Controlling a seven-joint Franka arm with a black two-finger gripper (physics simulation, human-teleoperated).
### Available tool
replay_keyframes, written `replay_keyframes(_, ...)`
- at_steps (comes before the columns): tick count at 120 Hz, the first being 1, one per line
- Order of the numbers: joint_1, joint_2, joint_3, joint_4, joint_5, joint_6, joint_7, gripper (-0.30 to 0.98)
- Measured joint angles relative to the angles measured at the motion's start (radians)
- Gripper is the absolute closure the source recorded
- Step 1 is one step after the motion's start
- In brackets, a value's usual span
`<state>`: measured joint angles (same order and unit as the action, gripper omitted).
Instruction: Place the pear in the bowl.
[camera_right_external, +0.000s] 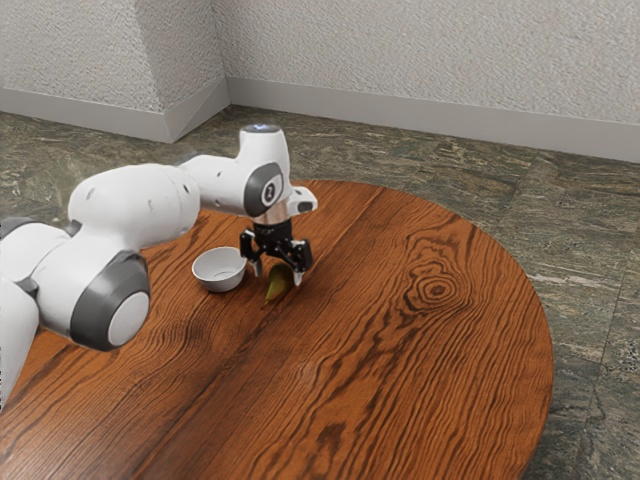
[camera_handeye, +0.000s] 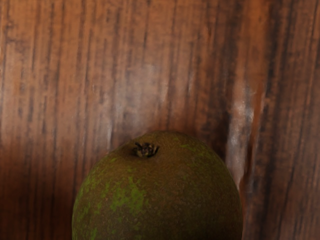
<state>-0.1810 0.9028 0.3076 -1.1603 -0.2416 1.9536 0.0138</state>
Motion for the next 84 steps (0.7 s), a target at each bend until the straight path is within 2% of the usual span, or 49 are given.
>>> replay_keyframes(84,0.002,0.052,0.034,0.061,-0.112,0.005,0.064,0.00)
